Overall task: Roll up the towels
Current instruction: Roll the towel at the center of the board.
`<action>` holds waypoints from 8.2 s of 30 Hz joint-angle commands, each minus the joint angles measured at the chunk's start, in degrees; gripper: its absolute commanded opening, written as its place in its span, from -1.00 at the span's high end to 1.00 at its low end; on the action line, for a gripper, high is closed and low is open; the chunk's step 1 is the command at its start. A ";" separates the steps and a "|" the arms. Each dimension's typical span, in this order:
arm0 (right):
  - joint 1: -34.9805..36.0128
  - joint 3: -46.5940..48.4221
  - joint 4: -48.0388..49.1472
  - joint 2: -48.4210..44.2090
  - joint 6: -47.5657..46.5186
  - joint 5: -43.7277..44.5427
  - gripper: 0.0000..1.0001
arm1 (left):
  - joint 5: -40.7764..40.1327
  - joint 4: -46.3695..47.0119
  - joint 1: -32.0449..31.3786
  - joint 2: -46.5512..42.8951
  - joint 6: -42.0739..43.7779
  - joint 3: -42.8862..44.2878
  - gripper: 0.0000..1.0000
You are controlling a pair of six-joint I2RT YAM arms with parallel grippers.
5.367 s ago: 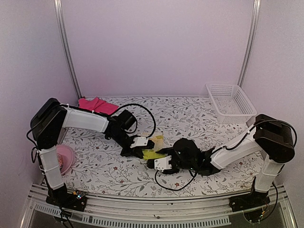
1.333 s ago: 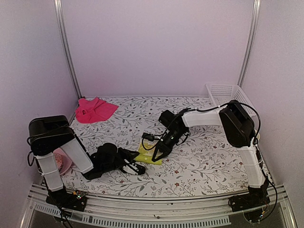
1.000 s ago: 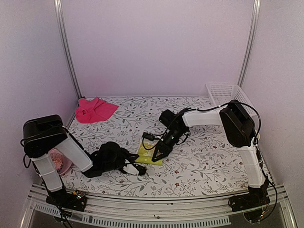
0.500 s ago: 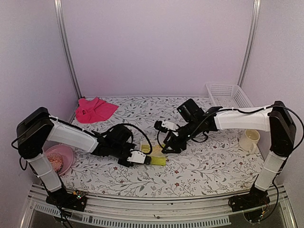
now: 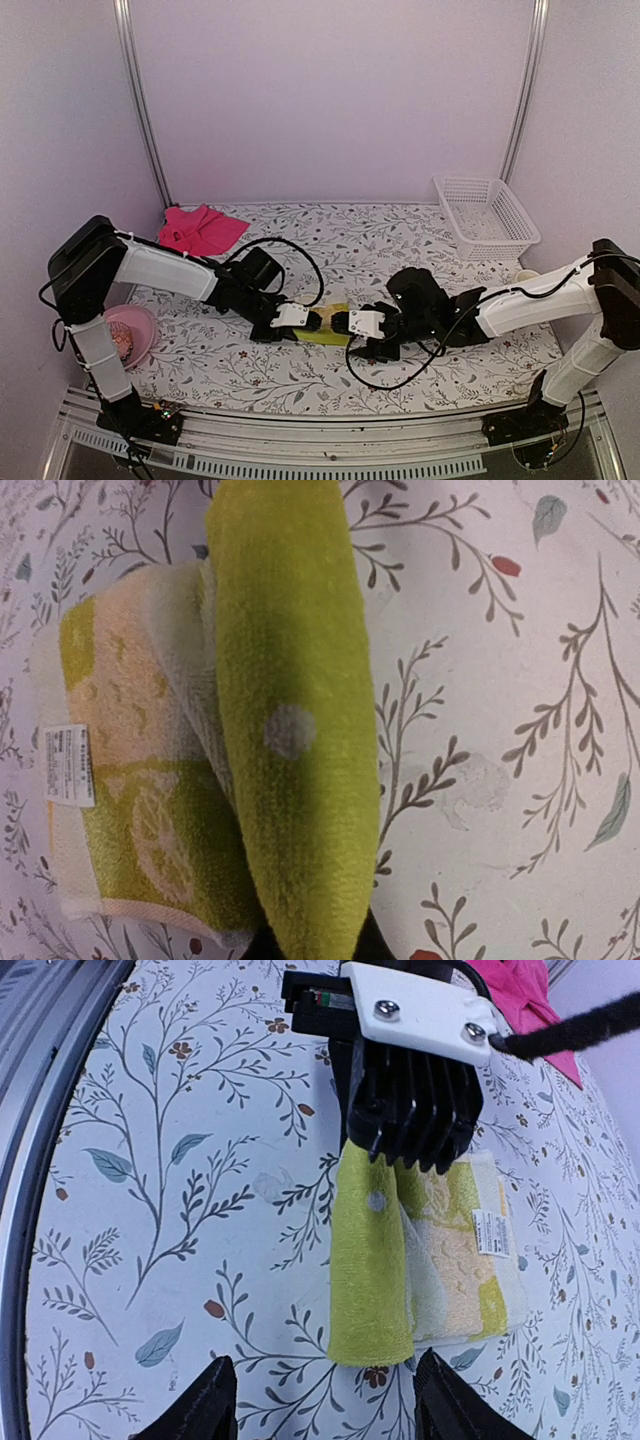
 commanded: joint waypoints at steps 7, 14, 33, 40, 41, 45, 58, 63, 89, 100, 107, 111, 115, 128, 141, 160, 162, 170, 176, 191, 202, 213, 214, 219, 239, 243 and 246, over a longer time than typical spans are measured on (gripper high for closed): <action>5.26 6.75 9.38 13.58 -6.98 17.26 -0.22 | 2.47 -8.43 1.35 4.27 -2.13 0.69 1.00; 6.49 9.39 10.42 18.57 -7.70 21.62 -0.04 | 3.40 -9.12 1.84 4.54 -2.00 0.86 1.00; 5.79 18.08 -5.31 22.01 -2.48 15.59 0.92 | 0.86 -2.48 3.32 -3.77 -3.35 -3.79 0.03; 3.38 20.42 -10.08 21.46 0.41 8.09 0.92 | -1.86 5.95 4.38 -10.29 -4.23 -10.48 -0.43; 2.98 21.00 -10.94 21.59 0.65 6.87 0.92 | -2.44 8.04 4.64 -11.47 -4.38 -11.70 -0.46; 1.05 24.45 -15.59 23.00 2.56 1.94 0.91 | -4.34 19.41 5.23 -16.98 -3.53 -18.15 -0.49; -6.35 35.83 -29.69 30.71 9.52 -16.43 0.86 | -5.33 45.54 2.89 -21.94 7.26 -34.27 -0.31; -8.21 39.63 -34.05 33.95 10.52 -21.39 0.84 | -10.79 51.92 -1.52 -16.24 10.72 -34.31 -0.30; -11.08 47.77 -43.79 41.21 9.12 -31.28 0.82 | -24.03 63.49 -7.45 0.53 16.03 -30.34 0.08; -11.69 48.36 -44.45 38.72 8.38 -28.17 0.43 | -21.48 47.98 -7.99 -2.66 14.65 -27.45 1.00; -11.38 39.56 -38.24 25.49 5.76 -21.16 0.04 | -15.82 22.93 -6.92 -5.21 6.18 -18.16 0.98; -10.49 33.20 -32.58 18.42 6.54 -13.11 -0.11 | -12.92 14.29 -5.87 -4.22 2.54 -13.76 0.93; -7.81 21.96 -22.05 11.51 5.48 -7.30 -0.18 | -9.22 7.52 -4.44 -2.59 -0.06 -9.63 0.91; 0.54 1.27 6.53 1.65 -4.10 5.38 -0.28 | 0.30 -8.03 -0.15 4.53 -3.04 1.20 0.89; 3.50 6.85 11.67 13.48 -10.06 16.35 -0.28 | 4.42 -16.10 2.05 11.45 -3.06 7.77 0.91; 3.46 10.09 11.16 21.50 -12.62 22.82 -0.12 | 5.15 -19.89 3.25 13.68 -1.52 9.52 0.93; 3.50 10.82 11.17 22.46 -12.71 24.60 -0.10 | 5.11 -20.01 3.27 13.61 -1.32 9.48 0.93; 3.20 13.80 6.76 25.03 -12.76 24.42 0.32 | 4.34 -19.99 3.89 12.71 -0.98 9.18 0.90; 2.90 16.72 -1.28 25.18 -9.15 18.77 0.57 | 2.50 -14.78 4.99 7.28 -2.06 6.93 0.36; 0.06 24.28 -17.01 26.24 0.77 2.43 0.57 | -2.16 20.31 7.57 -14.43 -3.13 -17.06 -0.38; -5.68 40.99 -36.92 34.56 6.27 -15.57 0.53 | -3.23 39.36 4.53 -22.01 5.61 -31.43 -0.18; -8.93 50.25 -46.55 41.05 8.81 -23.47 0.52 | -16.53 57.27 -5.18 -17.64 8.73 -35.82 -0.11; -9.03 50.74 -47.15 41.41 8.93 -24.02 0.52 | -18.09 59.36 -5.85 -16.15 9.00 -35.59 -0.11; -9.15 51.93 -48.64 42.36 8.31 -27.03 0.51 | -21.63 64.89 -8.49 -10.51 10.68 -34.52 -0.09; -10.10 51.89 -49.20 43.28 7.85 -27.08 0.49 | -18.29 53.06 -10.53 -7.58 7.91 -29.86 -0.08; -10.21 52.00 -49.23 43.37 7.93 -27.07 0.48 | -19.97 52.15 -10.53 -6.40 6.80 -28.66 -0.08; -10.28 51.90 -49.28 43.39 8.03 -27.16 0.48 | -22.58 52.33 -10.53 -4.44 5.90 -26.92 -0.05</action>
